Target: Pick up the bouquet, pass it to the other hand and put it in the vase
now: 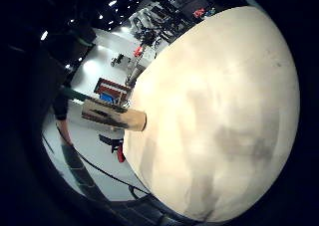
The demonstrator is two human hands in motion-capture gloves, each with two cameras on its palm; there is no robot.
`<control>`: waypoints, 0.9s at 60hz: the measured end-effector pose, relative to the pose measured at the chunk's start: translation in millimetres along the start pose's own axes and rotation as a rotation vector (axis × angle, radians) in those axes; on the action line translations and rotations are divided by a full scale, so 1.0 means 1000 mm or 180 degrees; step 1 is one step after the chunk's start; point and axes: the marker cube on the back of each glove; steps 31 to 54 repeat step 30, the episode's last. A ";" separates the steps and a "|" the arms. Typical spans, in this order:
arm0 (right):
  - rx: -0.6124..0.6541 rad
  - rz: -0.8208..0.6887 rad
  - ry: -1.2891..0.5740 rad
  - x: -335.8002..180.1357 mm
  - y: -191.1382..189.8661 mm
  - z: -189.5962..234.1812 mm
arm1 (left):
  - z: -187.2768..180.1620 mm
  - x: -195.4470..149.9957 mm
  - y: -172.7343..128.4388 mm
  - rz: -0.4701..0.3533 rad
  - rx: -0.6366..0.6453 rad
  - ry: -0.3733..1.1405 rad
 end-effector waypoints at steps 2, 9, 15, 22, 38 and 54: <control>-0.0007 0.0192 0.0012 0.002 0.004 0.000 | -0.001 -0.005 0.043 0.0324 -0.0573 0.0054; 0.0125 0.0523 0.0360 0.013 0.008 -0.006 | -0.002 -0.066 0.059 -0.0023 -0.0367 -0.0213; 0.0065 0.0380 0.0240 -0.001 0.013 -0.005 | -0.006 -0.098 0.074 -0.0282 -0.0201 -0.0289; 0.0142 0.0594 0.0526 -0.003 0.017 -0.009 | -0.015 -0.106 0.094 -0.0030 -0.0178 -0.0126; -0.0120 0.0164 -0.0240 -0.049 0.026 -0.002 | -0.029 -0.112 0.096 0.0211 -0.0011 -0.0226; -0.0120 0.0164 -0.0240 -0.049 0.026 -0.002 | -0.029 -0.112 0.096 0.0211 -0.0011 -0.0226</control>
